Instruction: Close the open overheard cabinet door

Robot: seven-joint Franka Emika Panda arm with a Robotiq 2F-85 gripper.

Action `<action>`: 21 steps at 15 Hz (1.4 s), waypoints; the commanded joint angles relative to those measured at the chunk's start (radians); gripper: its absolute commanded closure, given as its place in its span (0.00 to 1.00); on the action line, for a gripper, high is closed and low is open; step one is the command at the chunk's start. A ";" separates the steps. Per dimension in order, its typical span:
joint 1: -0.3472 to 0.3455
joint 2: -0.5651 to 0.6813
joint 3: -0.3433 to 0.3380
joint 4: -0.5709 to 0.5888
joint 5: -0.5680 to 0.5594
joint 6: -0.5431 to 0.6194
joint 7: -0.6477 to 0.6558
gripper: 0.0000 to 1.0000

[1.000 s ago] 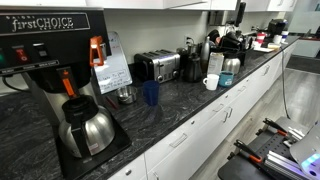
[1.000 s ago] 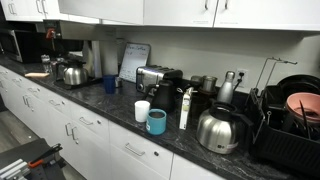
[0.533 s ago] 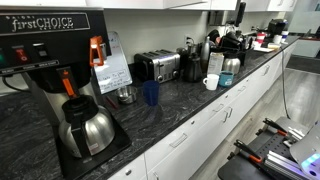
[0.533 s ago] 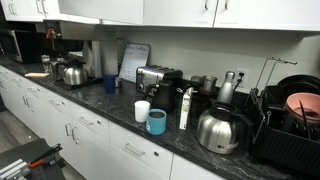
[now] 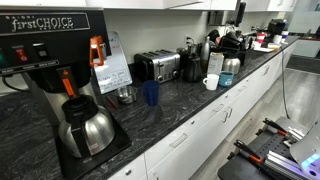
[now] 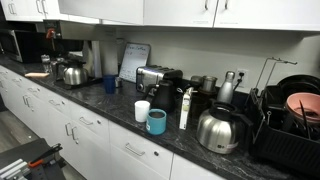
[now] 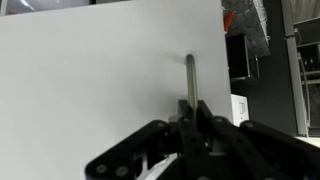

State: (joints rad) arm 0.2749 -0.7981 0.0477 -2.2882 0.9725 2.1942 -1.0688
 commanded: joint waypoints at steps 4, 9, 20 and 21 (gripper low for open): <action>0.027 0.067 0.101 0.070 0.026 0.164 -0.017 0.97; 0.091 0.165 0.156 0.124 0.017 0.302 -0.035 0.97; 0.218 0.393 0.177 0.279 0.014 0.473 -0.076 0.97; 0.218 0.409 0.180 0.295 0.011 0.483 -0.075 0.97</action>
State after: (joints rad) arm 0.4483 -0.4317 0.2176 -2.0734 0.9699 2.6726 -1.0859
